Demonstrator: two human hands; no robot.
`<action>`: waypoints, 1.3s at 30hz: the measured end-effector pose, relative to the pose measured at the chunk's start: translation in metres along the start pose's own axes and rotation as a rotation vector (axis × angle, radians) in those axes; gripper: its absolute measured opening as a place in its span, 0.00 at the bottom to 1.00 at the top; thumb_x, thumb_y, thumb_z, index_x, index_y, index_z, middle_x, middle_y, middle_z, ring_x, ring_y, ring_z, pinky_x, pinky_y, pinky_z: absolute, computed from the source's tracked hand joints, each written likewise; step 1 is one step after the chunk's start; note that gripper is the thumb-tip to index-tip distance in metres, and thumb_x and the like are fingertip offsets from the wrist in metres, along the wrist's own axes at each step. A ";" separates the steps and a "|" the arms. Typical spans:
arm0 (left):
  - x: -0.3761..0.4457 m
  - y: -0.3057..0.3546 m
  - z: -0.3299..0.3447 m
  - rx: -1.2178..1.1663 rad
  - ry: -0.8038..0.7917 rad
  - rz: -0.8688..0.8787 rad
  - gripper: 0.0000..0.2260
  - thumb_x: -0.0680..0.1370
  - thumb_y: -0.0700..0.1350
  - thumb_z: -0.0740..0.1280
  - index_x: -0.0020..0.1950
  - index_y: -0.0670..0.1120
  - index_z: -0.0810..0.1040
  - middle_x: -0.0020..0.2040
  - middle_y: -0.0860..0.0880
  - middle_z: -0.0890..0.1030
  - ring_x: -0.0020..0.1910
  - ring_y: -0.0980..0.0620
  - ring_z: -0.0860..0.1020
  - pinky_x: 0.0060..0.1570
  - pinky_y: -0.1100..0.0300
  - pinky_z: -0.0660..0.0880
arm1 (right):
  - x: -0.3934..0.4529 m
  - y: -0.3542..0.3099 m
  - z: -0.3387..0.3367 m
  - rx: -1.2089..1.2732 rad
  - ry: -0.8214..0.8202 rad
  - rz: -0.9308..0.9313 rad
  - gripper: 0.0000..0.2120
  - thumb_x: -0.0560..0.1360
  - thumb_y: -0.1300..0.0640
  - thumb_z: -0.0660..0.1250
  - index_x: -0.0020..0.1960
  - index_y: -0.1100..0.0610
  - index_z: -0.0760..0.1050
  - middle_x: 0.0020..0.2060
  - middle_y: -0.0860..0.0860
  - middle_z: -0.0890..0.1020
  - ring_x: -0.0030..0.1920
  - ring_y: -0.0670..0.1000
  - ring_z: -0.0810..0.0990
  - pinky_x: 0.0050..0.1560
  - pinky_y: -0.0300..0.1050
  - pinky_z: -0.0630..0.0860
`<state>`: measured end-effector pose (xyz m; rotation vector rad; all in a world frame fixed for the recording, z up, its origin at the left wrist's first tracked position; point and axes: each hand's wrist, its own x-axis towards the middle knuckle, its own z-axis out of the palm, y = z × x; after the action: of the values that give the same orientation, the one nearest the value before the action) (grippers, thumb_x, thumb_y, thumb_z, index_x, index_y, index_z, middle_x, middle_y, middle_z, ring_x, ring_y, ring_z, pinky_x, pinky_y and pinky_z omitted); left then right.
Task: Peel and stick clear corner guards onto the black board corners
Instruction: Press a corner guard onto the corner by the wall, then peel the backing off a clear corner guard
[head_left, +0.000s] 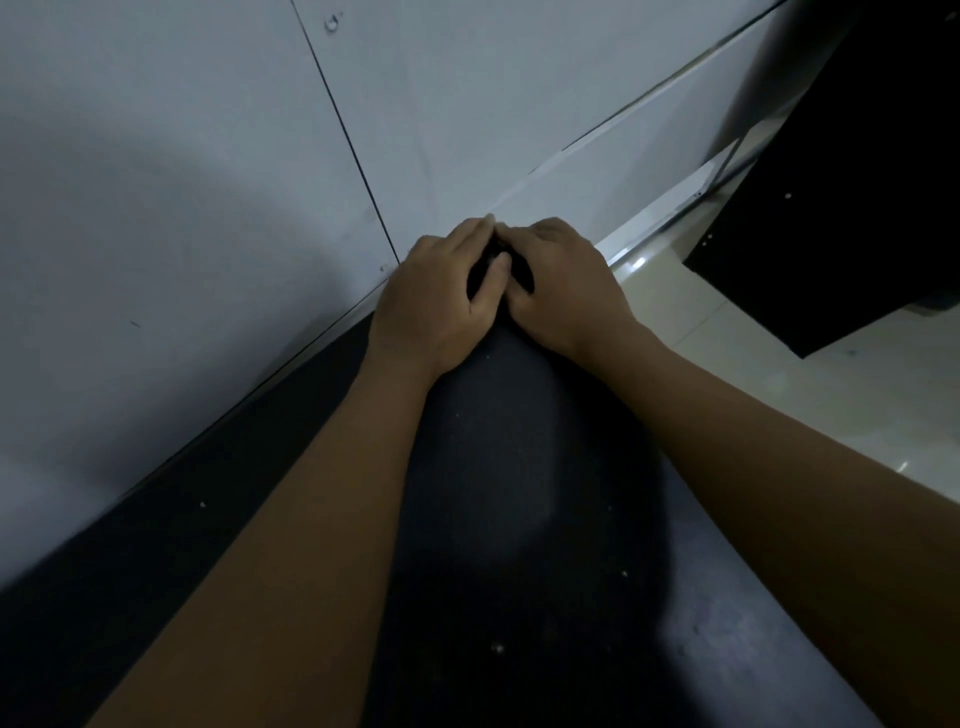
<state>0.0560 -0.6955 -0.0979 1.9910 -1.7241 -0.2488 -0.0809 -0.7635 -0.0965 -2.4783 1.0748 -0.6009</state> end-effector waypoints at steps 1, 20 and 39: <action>-0.002 0.001 0.001 -0.003 0.017 -0.021 0.22 0.84 0.54 0.55 0.77 0.49 0.70 0.72 0.55 0.75 0.66 0.48 0.75 0.64 0.54 0.73 | -0.001 -0.001 0.000 0.000 0.018 0.001 0.19 0.78 0.55 0.60 0.67 0.57 0.75 0.46 0.54 0.84 0.53 0.56 0.78 0.51 0.55 0.76; -0.038 0.017 0.008 0.140 0.098 -0.197 0.24 0.82 0.48 0.53 0.77 0.44 0.69 0.75 0.48 0.73 0.72 0.44 0.71 0.73 0.44 0.66 | -0.032 -0.012 0.000 -0.100 0.009 0.075 0.19 0.80 0.56 0.55 0.65 0.62 0.75 0.54 0.54 0.81 0.55 0.54 0.76 0.52 0.46 0.72; -0.145 0.046 -0.032 -0.219 0.078 -0.399 0.21 0.81 0.37 0.62 0.74 0.48 0.73 0.77 0.49 0.68 0.77 0.52 0.64 0.71 0.68 0.59 | -0.128 -0.079 0.003 0.020 -0.038 0.147 0.20 0.81 0.55 0.58 0.72 0.57 0.69 0.73 0.55 0.70 0.76 0.55 0.61 0.77 0.54 0.50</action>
<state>0.0032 -0.5509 -0.0743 2.1297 -1.1837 -0.4660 -0.1115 -0.6160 -0.0901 -2.3583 1.2176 -0.5159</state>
